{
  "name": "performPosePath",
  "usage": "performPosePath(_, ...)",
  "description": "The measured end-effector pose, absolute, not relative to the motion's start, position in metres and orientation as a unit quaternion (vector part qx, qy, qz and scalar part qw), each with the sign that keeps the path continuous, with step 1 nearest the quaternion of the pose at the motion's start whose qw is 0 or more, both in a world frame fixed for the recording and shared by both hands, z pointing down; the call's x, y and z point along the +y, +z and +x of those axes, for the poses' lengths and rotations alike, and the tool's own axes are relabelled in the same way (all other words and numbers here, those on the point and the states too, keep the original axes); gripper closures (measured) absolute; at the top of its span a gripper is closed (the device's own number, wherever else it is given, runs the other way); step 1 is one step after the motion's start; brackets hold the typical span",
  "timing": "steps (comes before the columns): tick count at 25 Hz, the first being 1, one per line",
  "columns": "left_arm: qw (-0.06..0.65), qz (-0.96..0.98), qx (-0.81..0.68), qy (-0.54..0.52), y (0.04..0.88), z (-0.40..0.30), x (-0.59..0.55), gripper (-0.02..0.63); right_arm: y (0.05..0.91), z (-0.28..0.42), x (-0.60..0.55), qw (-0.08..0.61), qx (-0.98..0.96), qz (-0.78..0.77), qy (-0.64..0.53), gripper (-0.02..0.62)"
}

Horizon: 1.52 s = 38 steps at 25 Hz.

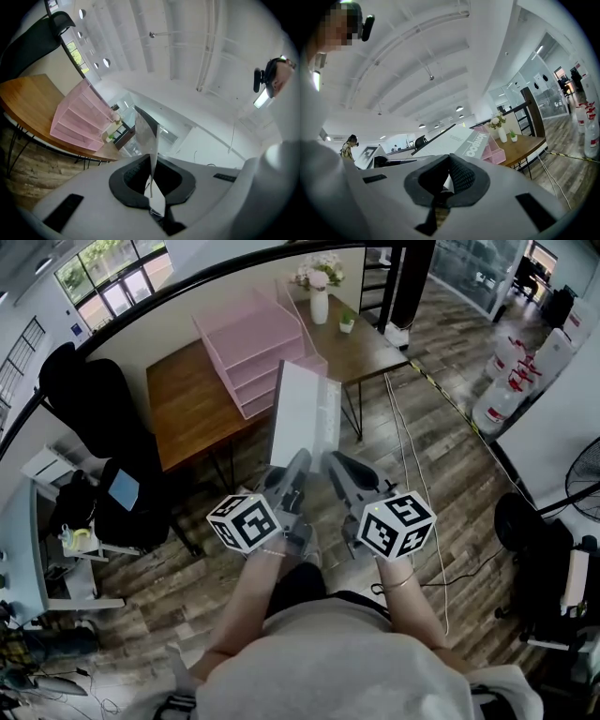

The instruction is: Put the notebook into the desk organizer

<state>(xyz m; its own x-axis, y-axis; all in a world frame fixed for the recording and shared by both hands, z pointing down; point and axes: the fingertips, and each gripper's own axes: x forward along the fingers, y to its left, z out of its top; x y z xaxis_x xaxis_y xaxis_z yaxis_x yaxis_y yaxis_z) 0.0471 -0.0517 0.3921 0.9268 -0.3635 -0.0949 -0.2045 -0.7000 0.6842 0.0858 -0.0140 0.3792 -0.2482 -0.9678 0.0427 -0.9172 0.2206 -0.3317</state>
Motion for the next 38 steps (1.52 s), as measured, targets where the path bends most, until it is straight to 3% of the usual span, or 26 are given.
performPosePath(19, 0.349, 0.901, -0.185, -0.179, 0.359, 0.085, -0.231, 0.588, 0.362, 0.137, -0.183, 0.08, 0.791, -0.59, -0.143, 0.597)
performPosePath(38, 0.357, 0.875, -0.256, -0.202, 0.374, 0.064, -0.292, 0.588, 0.368, 0.11, -0.255, 0.068, 0.827, -0.537, -0.152, 0.598)
